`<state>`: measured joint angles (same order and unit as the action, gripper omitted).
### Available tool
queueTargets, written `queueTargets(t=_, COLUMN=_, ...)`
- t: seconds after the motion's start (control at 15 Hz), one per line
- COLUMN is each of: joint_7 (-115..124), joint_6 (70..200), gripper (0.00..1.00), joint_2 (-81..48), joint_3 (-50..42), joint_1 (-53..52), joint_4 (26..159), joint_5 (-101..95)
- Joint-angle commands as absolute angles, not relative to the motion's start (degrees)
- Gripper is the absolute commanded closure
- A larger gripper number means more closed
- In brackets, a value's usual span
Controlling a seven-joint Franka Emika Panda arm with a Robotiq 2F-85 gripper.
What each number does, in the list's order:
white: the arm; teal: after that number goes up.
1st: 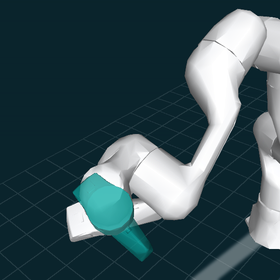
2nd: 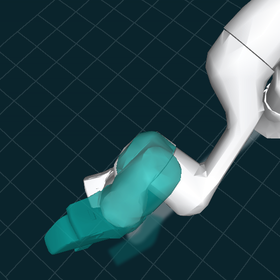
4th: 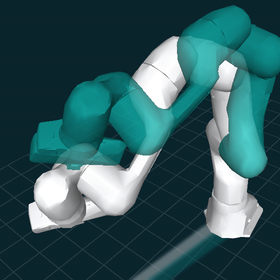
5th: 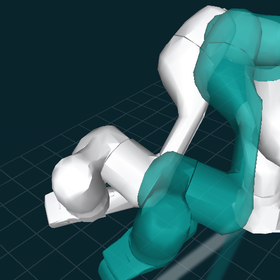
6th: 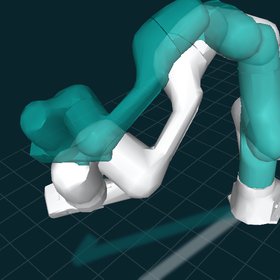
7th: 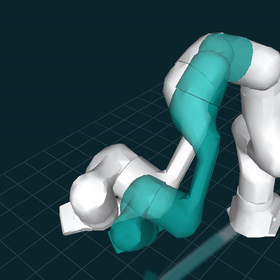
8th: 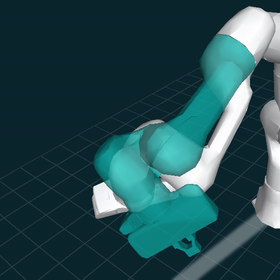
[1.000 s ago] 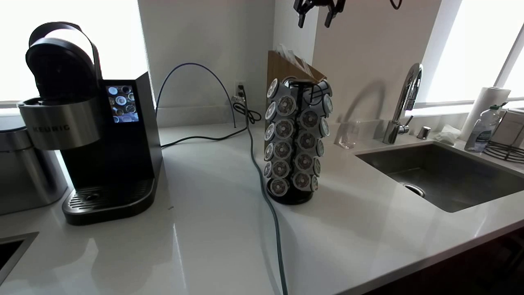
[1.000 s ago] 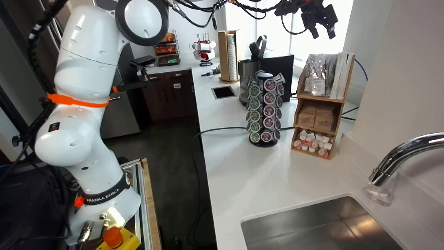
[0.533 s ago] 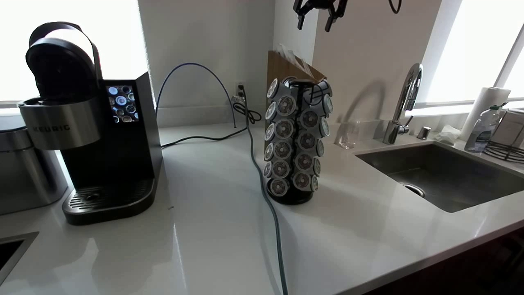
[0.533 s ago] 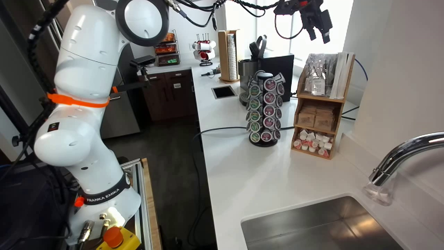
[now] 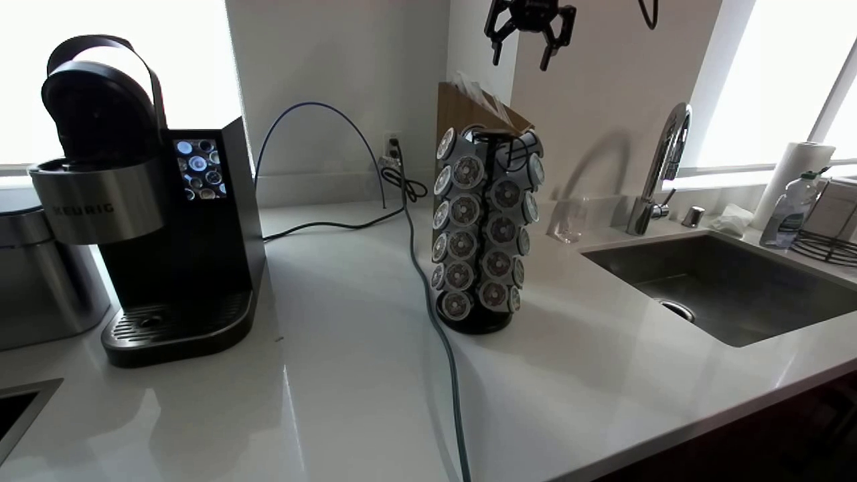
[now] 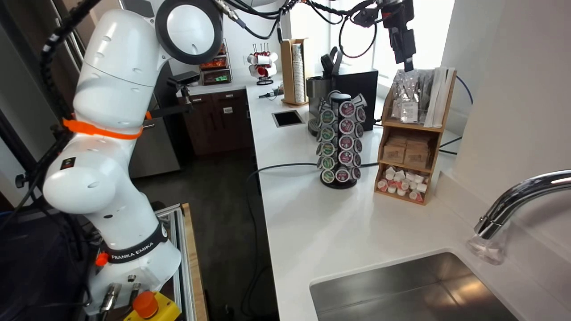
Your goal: Remove one plastic from the wooden stand.
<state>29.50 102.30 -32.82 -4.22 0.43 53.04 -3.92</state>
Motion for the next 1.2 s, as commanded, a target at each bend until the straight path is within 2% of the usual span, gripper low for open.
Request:
queueTargets(t=0.0, joint_7=36.49, joint_6=96.74, gripper=0.00, joint_2=-36.81, joint_3=-4.52, joint_1=1.56, joint_4=46.68, joint_5=-1.00)
queueTargets(t=0.73, joint_7=42.82, joint_6=99.84, gripper=0.00, joint_2=-42.36, joint_3=-3.31, joint_1=3.90, joint_4=38.75, joint_5=1.66)
queueTargets(t=1.13, joint_7=41.39, joint_6=102.37, gripper=0.00, joint_2=-40.96, joint_3=-3.19, joint_1=3.54, joint_4=41.10, joint_5=0.55)
